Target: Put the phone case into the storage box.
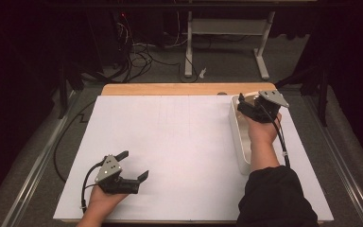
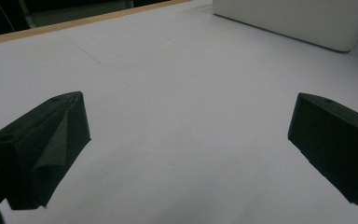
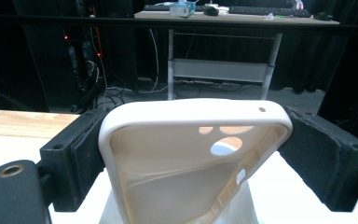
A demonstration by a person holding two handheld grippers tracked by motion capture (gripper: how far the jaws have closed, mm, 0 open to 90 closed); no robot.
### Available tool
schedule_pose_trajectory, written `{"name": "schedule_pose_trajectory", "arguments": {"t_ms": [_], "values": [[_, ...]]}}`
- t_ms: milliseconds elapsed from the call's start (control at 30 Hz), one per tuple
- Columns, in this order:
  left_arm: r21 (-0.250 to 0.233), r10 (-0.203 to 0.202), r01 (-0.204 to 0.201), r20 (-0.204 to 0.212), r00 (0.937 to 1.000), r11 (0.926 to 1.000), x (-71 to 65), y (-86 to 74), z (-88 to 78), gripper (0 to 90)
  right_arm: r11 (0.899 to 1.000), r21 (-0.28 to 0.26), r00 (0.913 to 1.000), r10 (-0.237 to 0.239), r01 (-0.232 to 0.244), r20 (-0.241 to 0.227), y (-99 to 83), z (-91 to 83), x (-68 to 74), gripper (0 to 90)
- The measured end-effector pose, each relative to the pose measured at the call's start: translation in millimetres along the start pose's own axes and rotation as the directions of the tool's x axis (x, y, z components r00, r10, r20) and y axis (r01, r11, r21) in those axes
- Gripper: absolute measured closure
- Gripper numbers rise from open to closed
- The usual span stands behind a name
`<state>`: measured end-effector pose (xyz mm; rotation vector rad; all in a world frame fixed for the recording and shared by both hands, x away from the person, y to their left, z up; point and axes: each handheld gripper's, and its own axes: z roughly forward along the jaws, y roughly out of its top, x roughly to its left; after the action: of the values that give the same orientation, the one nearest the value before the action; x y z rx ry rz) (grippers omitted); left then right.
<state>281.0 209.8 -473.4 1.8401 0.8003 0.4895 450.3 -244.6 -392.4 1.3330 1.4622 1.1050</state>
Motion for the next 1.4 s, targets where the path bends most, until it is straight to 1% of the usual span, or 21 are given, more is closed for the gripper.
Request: {"name": "schedule_pose_trajectory", "arguments": {"t_ms": [367,633,700,733,867,1000,1100,1400], "values": [[0.002,0.001,-0.001,-0.001,1.0,1.0,-0.2,-0.1,-0.1,0.1,1.0,-0.001,1.0,-0.005,0.005,0.004,-2.0,2.9,0.8,12.0],[-0.001,0.0,0.0,0.003,1.0,1.0,-0.5,0.0,0.0,0.1,1.0,-0.004,0.9993,0.028,-0.028,0.026,-1.0,5.3,0.2,11.3],[0.0,0.002,-0.002,0.005,1.0,1.0,-0.7,0.0,0.1,0.1,0.998,-0.008,0.9977,0.055,-0.054,0.039,-0.4,6.6,-0.8,11.3],[0.0,0.002,-0.002,0.006,1.0,1.0,-0.7,0.0,0.1,0.1,0.998,-0.01,0.9974,0.059,-0.059,0.041,-0.4,7.1,-0.7,11.2],[-0.002,0.003,-0.003,0.007,1.0,1.0,-0.5,0.0,-0.1,0.1,0.998,-0.02,0.9972,0.055,-0.054,0.05,-0.5,9.5,1.5,11.1],[-0.005,0.001,-0.001,0.008,1.0,1.0,-0.2,0.1,-0.5,0.1,0.999,-0.01,0.997,0.048,-0.047,0.06,2.2,12.3,3.1,10.9],[-0.004,0.001,-0.001,0.009,1.0,1.0,-0.4,0.1,-0.5,0.1,0.998,-0.005,0.9962,0.057,-0.056,0.066,4.2,14.5,3.6,10.9],[-0.005,0.002,-0.002,0.013,0.9999,1.0,-0.3,0.1,-0.3,0.1,0.999,-0.011,0.995,0.054,-0.054,0.083,6.1,20.6,6.1,10.6]]}}
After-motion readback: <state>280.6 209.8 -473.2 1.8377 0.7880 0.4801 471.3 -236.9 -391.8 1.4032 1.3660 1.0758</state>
